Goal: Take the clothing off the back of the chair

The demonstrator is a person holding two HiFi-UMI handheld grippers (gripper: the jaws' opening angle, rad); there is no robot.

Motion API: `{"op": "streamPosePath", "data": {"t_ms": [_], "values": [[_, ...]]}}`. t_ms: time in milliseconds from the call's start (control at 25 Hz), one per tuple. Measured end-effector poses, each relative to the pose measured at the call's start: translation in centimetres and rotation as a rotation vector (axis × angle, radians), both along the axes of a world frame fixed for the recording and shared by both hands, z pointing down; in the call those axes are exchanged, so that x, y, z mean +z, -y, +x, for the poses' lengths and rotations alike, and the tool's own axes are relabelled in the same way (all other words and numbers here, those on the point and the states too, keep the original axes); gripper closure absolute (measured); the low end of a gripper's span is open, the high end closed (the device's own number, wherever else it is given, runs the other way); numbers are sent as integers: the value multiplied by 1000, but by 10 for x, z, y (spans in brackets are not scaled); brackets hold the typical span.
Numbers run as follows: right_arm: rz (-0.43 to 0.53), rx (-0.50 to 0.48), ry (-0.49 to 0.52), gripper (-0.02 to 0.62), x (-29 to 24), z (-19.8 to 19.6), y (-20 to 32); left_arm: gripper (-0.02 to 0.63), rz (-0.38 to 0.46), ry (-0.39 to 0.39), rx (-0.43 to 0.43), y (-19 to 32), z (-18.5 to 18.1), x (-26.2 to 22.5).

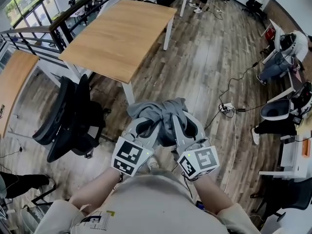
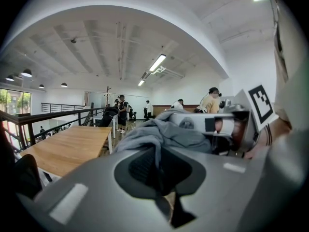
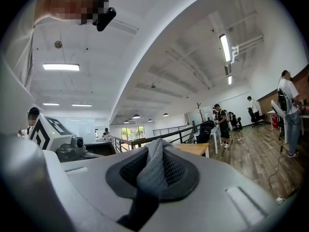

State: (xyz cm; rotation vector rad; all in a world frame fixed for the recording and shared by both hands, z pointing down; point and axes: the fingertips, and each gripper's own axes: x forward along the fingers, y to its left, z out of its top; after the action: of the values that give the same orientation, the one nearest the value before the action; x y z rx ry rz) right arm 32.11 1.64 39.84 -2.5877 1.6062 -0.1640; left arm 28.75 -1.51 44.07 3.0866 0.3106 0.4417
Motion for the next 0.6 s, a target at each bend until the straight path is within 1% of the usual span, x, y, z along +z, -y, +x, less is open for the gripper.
{"op": "streamPosePath", "data": {"t_ms": [240, 400, 600], "values": [[-5, -3, -5, 555, -5, -2, 1, 583, -30, -1, -16, 0, -3, -4], [-4, 3, 0, 555, -2, -2, -1, 583, -27, -3, -9, -1, -3, -1], [7, 7, 4, 555, -9, 1, -8, 583, -30, -14, -10, -7, -1, -10]]}}
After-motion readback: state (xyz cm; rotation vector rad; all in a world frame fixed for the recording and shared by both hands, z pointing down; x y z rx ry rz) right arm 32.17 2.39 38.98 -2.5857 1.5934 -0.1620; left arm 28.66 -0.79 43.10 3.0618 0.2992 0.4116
